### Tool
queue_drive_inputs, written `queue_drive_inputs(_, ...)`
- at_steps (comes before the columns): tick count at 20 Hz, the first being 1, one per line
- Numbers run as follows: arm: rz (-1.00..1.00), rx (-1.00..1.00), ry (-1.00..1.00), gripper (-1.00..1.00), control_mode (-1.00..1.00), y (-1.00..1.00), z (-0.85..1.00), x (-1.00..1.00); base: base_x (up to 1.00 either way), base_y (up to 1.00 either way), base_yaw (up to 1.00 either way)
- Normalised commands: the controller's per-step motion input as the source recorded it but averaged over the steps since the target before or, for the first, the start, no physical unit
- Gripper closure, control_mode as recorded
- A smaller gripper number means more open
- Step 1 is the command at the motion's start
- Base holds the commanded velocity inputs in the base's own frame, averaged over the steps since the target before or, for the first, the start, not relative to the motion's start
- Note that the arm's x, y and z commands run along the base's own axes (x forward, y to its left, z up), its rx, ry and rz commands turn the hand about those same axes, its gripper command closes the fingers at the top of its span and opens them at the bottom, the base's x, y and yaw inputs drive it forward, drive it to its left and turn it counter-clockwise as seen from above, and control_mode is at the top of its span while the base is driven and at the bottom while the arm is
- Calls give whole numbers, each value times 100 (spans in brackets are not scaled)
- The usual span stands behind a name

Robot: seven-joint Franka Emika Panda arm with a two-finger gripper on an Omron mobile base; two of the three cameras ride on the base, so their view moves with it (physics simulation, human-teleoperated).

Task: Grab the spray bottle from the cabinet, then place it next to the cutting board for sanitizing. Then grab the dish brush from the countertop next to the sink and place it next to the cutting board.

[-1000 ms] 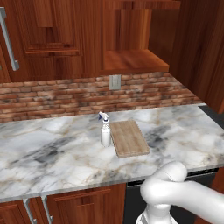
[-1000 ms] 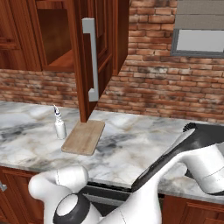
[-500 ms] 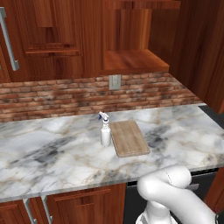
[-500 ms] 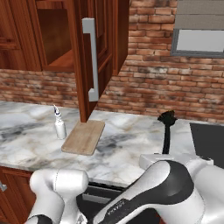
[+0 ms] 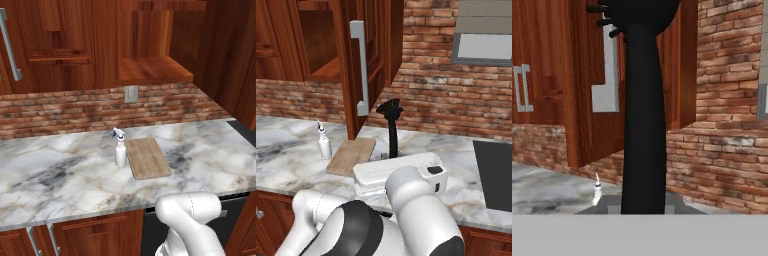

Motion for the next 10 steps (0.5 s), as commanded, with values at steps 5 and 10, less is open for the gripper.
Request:
queue_drive_inputs(5, -4, -17, -17, 100, -100, 100, 41, -3, 0, 0, 0)
queue_drive_inputs(10, -2, -22, -16, 100, -100, 100, 12, -2, 0, 0, 0)
